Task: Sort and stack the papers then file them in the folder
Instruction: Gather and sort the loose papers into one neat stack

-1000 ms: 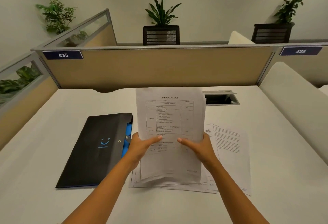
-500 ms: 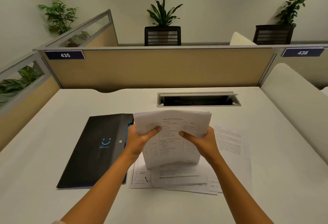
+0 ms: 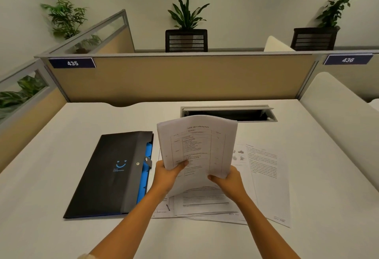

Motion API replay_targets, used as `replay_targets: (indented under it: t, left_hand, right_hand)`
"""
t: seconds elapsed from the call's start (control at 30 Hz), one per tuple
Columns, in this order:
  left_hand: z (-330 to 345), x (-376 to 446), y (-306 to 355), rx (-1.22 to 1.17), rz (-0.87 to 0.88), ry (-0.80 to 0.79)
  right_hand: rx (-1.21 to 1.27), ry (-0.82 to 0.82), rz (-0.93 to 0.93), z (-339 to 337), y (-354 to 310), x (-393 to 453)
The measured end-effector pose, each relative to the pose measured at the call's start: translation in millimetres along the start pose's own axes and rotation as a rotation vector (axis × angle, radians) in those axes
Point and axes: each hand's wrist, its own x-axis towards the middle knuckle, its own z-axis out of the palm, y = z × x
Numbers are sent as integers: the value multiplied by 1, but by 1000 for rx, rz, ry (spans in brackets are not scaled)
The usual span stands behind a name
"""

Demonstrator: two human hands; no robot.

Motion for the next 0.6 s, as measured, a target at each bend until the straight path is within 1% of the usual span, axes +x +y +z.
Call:
replay_targets:
  t: [0.07,0.13,0.2,0.27,0.37,0.47,0.6]
  left_hand:
    - [0,2,4,-6,23,46]
    - [-1,4,10,-24,52,120]
    - [-4,6,18,-67,64,215]
    - [-10,10,26,-142,55,296]
    - [-23,19,34,-200,22,368]
    - [-36,23,36,-241,14,399]
    - [-46,25,34,-309,-55,433]
  right_hand:
    - [-135,72,50,3,4,0]
    - [-349,175,201,5,9,1]
    - [-500,183,356,9,12,0]
    - [-542,160,437,15,13,1]
    - [-597,161,475,21,14,3]
    - [-674,159,486,25,12,4]
    - [-719,123,503,28,8,3]
